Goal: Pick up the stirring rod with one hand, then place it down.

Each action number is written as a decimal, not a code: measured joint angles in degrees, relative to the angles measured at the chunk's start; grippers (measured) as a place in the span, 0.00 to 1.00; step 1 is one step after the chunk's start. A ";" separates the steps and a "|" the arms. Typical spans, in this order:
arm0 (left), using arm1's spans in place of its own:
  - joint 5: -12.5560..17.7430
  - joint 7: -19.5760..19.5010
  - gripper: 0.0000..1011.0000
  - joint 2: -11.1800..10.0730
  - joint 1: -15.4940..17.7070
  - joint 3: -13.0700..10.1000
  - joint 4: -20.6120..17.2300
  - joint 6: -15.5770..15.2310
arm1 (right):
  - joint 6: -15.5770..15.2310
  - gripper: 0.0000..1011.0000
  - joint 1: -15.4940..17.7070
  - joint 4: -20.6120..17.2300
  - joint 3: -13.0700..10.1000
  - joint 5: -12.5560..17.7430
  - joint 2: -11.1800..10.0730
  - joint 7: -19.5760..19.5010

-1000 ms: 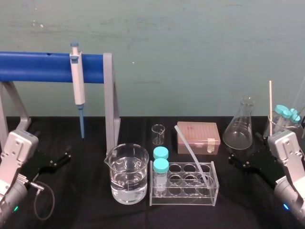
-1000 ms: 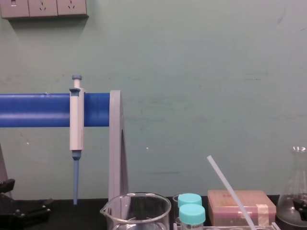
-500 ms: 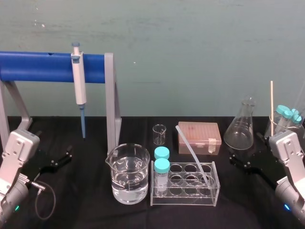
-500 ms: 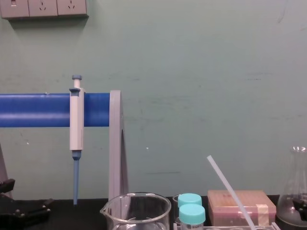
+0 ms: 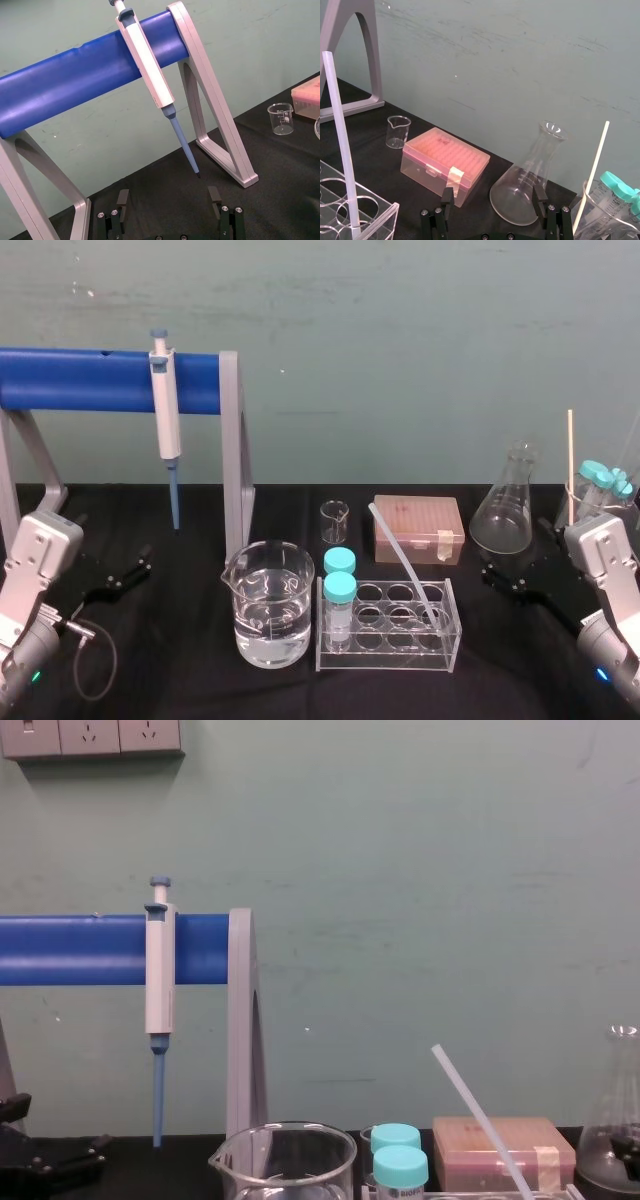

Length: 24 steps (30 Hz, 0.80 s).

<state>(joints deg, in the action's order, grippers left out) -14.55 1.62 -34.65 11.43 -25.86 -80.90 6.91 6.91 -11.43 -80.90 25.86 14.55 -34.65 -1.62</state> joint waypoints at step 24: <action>0.00 0.00 0.99 0.00 0.00 0.00 0.00 0.00 | 0.00 0.99 0.00 0.00 0.00 0.00 0.00 0.00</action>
<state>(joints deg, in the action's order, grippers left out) -14.55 1.62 -34.64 11.43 -25.86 -80.90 6.91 6.91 -11.43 -80.90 25.86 14.55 -34.65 -1.62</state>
